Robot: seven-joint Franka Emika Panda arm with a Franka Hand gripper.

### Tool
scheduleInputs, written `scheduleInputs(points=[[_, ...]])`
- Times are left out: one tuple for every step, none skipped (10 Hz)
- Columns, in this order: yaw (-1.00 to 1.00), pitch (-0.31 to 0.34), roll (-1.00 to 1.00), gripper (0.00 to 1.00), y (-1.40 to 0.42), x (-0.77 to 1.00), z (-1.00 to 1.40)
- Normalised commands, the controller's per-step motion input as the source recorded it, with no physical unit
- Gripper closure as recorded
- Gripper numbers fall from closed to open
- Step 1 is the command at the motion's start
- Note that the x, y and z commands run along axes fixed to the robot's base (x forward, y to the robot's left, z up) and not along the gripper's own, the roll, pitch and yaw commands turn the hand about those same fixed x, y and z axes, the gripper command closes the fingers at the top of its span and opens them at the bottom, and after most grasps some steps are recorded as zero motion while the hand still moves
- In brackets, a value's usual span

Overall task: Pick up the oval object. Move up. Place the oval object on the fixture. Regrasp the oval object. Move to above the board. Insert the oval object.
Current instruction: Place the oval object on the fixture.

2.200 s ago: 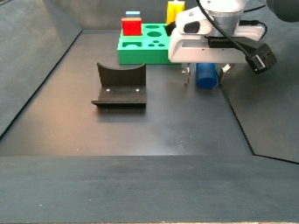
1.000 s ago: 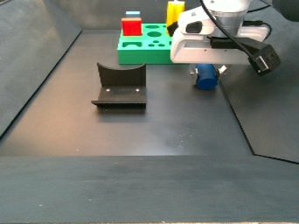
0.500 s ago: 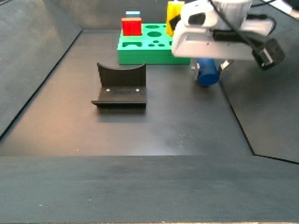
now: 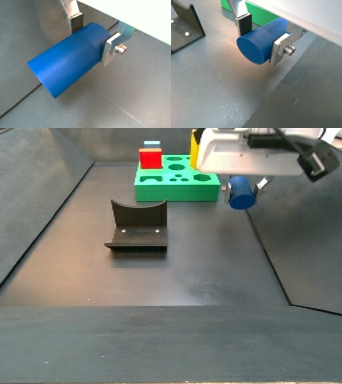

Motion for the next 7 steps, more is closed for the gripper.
scheduleInputs(points=[[0.00,0.002,-0.02,1.00,0.00,-0.01,1.00],[0.01,0.011,-0.05,1.00,-0.01,-0.02,1.00],[0.02,0.015,-0.07,1.00,-0.01,-0.02,1.00],[0.02,0.016,-0.09,1.00,-0.02,-0.03,1.00],[0.02,0.018,-0.10,1.00,-0.02,-0.03,1.00],[0.02,0.023,-0.12,1.00,-0.02,-0.03,1.00],[0.01,0.026,-0.13,1.00,-0.02,-0.04,1.00]])
